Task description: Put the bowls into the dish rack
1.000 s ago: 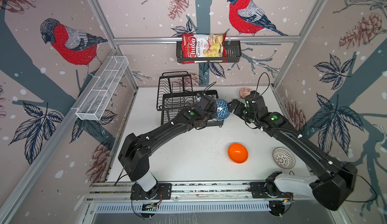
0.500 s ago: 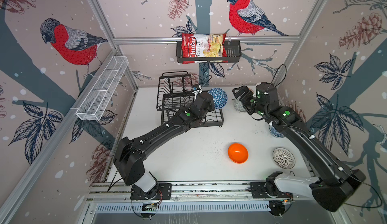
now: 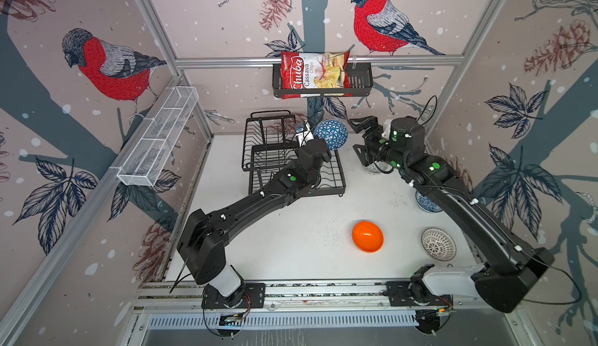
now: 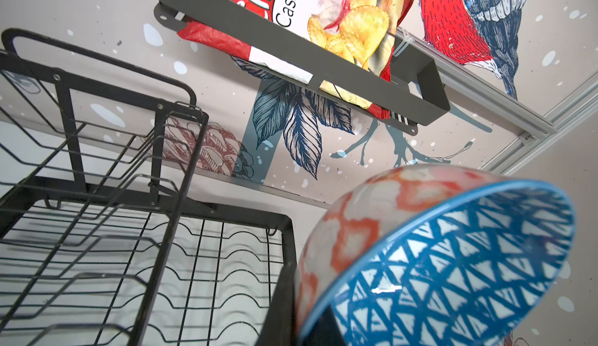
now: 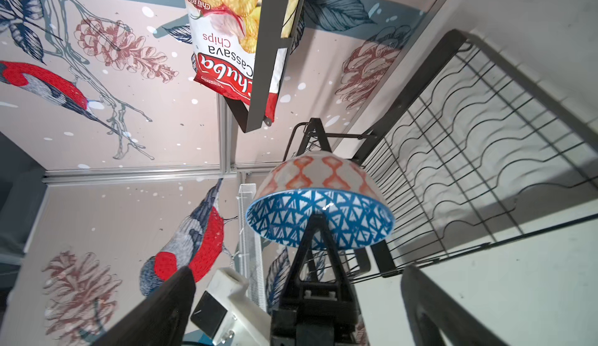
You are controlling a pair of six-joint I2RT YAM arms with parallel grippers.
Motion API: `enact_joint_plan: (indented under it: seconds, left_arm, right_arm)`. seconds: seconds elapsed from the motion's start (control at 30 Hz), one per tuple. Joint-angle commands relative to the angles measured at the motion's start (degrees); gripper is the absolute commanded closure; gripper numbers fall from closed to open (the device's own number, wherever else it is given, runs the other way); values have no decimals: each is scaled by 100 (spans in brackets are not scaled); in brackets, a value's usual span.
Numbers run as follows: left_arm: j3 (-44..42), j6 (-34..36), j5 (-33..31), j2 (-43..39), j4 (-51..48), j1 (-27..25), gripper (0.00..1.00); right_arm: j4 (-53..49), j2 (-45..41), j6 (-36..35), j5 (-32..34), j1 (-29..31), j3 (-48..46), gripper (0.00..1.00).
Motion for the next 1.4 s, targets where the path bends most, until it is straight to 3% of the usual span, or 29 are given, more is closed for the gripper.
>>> enact_joint_plan:
  seconds: [0.0, 0.27, 0.43, 0.67, 0.8, 1.07, 1.37]
  left_arm:
    - [-72, 309, -192, 6, 861, -10, 100]
    - [-353, 499, -321, -140, 1162, -117, 100]
    - [-528, 658, -452, -281, 1249, -238, 100]
    - [-715, 765, -597, -452, 1291, -360, 100]
    - [-772, 908, -609, -550, 1326, -375, 100]
    - [-813, 1009, -658, -621, 1262, -388, 100]
    - [-877, 1024, -820, -656, 1172, -393, 100]
  right_arm:
    - [525, 131, 534, -110, 37, 60, 0]
    - [932, 606, 1153, -67, 113, 279, 13]
    - [816, 1018, 1246, 21, 145, 711, 17]
    - [1002, 1273, 1485, 105, 145, 765, 30]
    - [1007, 1314, 1547, 162, 145, 718, 40]
    - [1169, 1398, 1613, 150, 145, 636, 72]
    - [1350, 1518, 1678, -11, 127, 618, 90]
